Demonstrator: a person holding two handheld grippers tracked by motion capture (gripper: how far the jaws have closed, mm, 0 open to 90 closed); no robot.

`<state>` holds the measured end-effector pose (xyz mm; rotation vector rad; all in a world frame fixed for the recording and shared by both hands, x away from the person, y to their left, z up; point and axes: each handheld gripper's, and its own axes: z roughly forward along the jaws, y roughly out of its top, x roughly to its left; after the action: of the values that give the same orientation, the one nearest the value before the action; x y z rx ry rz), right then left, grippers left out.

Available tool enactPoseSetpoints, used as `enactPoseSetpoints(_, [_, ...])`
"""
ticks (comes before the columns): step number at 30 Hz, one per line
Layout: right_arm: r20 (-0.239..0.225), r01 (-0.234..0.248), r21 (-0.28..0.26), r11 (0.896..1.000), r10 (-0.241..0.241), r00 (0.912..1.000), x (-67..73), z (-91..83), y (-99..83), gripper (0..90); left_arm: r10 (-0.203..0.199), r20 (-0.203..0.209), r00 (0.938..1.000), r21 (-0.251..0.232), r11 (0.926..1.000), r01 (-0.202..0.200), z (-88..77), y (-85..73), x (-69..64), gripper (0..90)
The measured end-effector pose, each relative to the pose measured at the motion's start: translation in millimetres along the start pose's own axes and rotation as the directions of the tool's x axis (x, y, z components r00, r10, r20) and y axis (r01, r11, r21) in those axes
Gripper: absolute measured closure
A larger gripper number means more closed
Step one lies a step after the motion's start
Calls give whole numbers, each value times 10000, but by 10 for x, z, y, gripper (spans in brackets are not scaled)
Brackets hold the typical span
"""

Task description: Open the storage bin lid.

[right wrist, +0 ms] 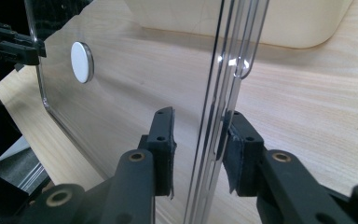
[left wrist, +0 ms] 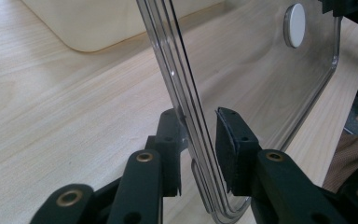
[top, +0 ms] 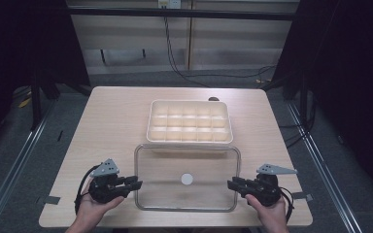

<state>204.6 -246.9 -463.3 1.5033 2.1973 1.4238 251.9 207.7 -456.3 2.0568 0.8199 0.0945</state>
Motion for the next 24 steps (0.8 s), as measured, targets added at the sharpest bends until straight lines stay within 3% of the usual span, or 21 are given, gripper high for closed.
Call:
enactPoseSetpoints(5, [150,103,176,9998,-106,9998,1,41,-10,629,26,26,10000,176,9998,-26,45,-22,9,669])
enactPoseSetpoints(10, [243,150,354,9993,-158,9996,-14,100,-19,596,-329,208,9992,216,9992,324,97,-42,53,655])
enactPoseSetpoints(24, [445,-11,806,9967,-25,9990,-61,226,-39,510,-266,263,9993,785,9966,245,209,-44,85,585])
